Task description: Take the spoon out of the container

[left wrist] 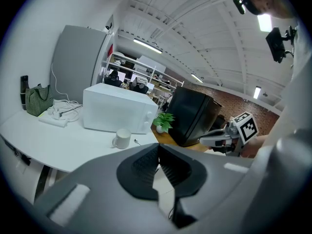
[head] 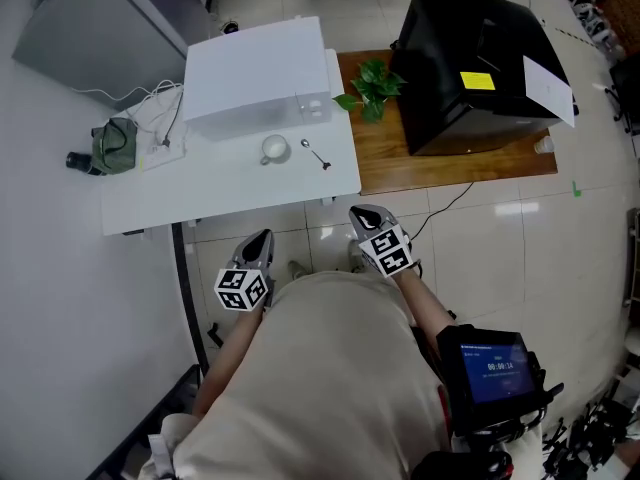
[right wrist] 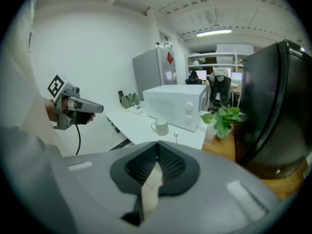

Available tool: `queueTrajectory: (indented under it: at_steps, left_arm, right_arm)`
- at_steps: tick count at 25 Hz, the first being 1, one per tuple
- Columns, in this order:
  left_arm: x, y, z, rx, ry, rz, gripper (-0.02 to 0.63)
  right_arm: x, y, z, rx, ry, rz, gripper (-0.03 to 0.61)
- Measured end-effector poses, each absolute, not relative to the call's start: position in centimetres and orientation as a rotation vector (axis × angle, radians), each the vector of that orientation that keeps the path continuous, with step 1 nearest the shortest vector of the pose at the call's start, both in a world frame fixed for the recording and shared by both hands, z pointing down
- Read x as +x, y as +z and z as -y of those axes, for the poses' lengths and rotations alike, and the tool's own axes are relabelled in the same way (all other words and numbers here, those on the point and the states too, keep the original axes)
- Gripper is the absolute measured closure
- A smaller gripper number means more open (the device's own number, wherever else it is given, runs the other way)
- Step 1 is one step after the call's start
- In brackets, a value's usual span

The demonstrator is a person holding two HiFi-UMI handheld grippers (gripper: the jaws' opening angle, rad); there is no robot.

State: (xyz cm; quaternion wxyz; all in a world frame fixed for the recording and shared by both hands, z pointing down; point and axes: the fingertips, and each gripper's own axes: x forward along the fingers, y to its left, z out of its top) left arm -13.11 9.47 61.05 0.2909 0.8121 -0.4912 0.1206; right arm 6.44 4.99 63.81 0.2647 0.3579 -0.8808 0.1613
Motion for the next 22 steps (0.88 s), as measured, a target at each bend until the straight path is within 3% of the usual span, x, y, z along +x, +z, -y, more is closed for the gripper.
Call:
queueTrajectory:
  at_steps: [22]
  left_arm:
    - [-8.1, 60.6, -8.1, 2.174, 0.352, 1.338, 0.624]
  right_arm:
    - [8.8, 62.8, -3.3, 0.851, 0.338, 2.428, 0.575]
